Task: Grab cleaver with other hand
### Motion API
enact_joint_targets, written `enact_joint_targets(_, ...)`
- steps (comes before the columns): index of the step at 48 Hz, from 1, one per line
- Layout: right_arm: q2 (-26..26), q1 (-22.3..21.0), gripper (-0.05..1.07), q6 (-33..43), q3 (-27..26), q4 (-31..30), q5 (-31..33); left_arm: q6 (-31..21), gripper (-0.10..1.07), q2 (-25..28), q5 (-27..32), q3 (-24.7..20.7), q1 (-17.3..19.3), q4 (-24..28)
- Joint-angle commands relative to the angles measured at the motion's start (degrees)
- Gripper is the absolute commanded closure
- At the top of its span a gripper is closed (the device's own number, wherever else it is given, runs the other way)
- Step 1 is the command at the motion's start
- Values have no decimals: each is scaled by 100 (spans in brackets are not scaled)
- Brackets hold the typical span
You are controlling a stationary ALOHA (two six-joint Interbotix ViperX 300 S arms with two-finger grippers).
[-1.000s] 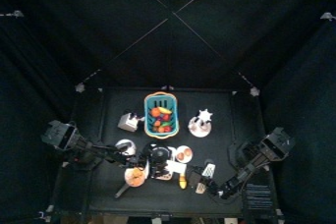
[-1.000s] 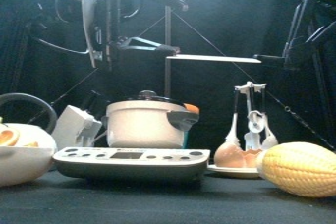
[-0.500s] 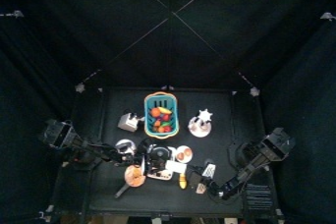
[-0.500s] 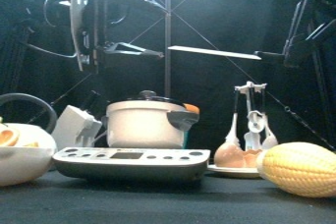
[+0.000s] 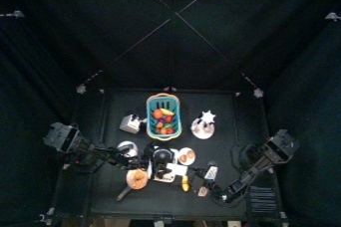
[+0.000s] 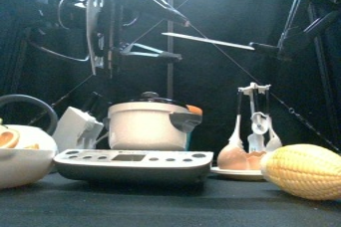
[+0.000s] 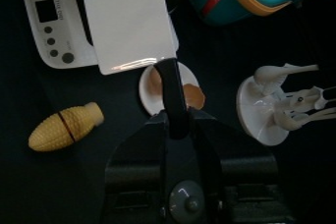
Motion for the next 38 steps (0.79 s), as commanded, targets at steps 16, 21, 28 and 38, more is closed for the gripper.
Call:
enact_joint_targets(16,-79,-18,56,0,-132,-105,-272,26,63,0,-53,-149,18,-26)
enact_joint_targets(21,-79,-9,44,0,-114,-105,-422,26,63,-18,-53,-132,18,-26)
enact_joint_targets(28,-88,-9,24,0,-97,-114,-624,35,63,-26,-53,-123,18,-18)
enact_joint_targets(38,-255,35,4,18,-9,-211,-686,44,63,-18,-53,-97,18,-18)
